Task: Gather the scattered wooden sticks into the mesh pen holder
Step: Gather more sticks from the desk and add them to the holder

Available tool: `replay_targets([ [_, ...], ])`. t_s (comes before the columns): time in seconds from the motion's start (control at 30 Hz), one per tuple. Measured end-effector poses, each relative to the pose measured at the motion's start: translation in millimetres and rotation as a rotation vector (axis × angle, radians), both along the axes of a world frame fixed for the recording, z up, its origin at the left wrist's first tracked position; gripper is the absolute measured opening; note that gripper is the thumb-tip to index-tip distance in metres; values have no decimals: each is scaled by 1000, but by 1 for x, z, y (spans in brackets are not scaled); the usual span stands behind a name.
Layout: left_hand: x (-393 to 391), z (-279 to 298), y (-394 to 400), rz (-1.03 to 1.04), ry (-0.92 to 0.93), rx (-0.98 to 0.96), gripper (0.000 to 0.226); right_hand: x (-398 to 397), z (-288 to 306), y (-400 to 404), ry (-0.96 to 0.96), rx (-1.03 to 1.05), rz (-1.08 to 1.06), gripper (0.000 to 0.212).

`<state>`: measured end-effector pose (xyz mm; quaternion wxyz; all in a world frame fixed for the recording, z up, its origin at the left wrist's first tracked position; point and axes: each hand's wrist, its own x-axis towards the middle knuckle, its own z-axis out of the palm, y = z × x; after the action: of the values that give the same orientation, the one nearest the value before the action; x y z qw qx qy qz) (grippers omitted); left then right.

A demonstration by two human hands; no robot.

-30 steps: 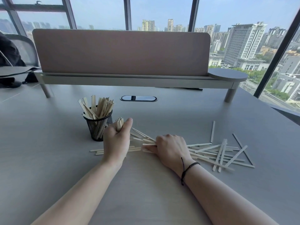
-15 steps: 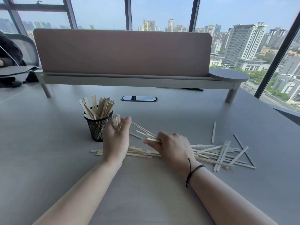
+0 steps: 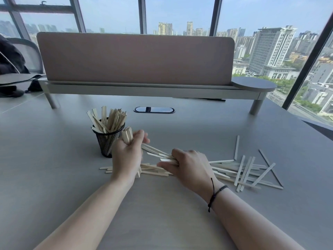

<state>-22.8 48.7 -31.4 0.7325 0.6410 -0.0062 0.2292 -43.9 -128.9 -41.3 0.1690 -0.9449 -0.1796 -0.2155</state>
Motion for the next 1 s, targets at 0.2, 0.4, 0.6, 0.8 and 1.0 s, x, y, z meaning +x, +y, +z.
replay_targets([
  [0.2, -5, -2, 0, 116, -162, 315, 36, 0, 4, -1, 83, 9, -1, 36],
  [0.4, -13, 6, 1, 277, -470, 647, 31, 4, 5, 4, 164, 71, 19, 48],
  [0.6, -10, 6, 0, 363, -591, 776, 15, 7, 16, 10, 314, 69, 16, 48],
  [0.8, -13, 6, -2, 345, -597, 709, 24, 9, 30, 21, 361, 62, -3, 56],
  [1.0, -5, 13, 3, 138, -320, 84, 29, 8, 59, 17, 336, 371, 15, 59],
])
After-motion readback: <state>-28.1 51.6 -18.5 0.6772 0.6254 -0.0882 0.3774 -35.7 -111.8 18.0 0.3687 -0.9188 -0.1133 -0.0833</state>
